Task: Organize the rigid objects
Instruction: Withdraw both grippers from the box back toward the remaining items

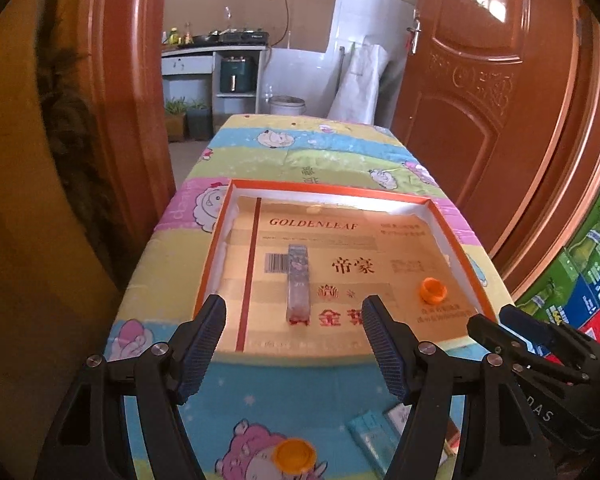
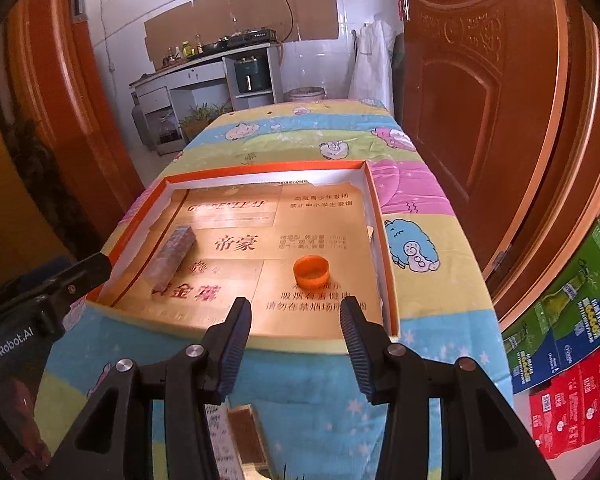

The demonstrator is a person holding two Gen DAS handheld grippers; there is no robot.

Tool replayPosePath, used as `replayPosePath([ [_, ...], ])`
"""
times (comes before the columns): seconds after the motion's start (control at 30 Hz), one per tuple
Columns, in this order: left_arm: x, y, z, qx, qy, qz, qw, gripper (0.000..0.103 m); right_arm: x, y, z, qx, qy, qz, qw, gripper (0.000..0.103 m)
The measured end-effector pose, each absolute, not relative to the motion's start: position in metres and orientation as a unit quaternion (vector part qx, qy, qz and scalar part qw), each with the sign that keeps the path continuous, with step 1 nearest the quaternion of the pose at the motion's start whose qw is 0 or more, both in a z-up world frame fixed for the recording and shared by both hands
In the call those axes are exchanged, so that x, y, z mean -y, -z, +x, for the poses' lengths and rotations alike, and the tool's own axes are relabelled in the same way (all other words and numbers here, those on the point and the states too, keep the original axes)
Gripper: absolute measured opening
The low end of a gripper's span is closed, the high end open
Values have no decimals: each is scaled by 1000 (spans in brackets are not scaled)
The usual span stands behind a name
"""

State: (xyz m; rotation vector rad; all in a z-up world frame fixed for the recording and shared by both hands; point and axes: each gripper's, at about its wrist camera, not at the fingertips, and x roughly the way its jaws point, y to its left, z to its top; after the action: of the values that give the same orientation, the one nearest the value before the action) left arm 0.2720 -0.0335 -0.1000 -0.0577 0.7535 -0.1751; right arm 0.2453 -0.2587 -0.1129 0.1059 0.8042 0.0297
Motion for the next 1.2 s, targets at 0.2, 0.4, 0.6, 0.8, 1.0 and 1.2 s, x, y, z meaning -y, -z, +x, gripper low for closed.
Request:
replayPosePath([
  [0.2, 27, 92, 248, -356, 85, -20, 930, 72, 251, 100, 218, -377, -19, 45, 925, 46],
  [0.4, 14, 86, 224, -352, 77, -18, 933, 72, 245, 86, 186, -360, -22, 51, 931, 46],
  [0.6, 1, 86, 193, -351, 79, -19, 933, 72, 235, 77, 152, -339, -21, 29, 940, 46],
  [0.8, -3, 98, 166, -356, 85, -20, 930, 72, 231, 86, 129, -347, -25, 29, 937, 46],
  [1.0, 3, 124, 145, -375, 88, -27, 922, 72, 231, 105, 113, -368, -25, 38, 929, 46],
  [1.2, 12, 141, 134, -389, 100, -15, 916, 72, 235, 112, 108, -376, -21, 43, 925, 46],
])
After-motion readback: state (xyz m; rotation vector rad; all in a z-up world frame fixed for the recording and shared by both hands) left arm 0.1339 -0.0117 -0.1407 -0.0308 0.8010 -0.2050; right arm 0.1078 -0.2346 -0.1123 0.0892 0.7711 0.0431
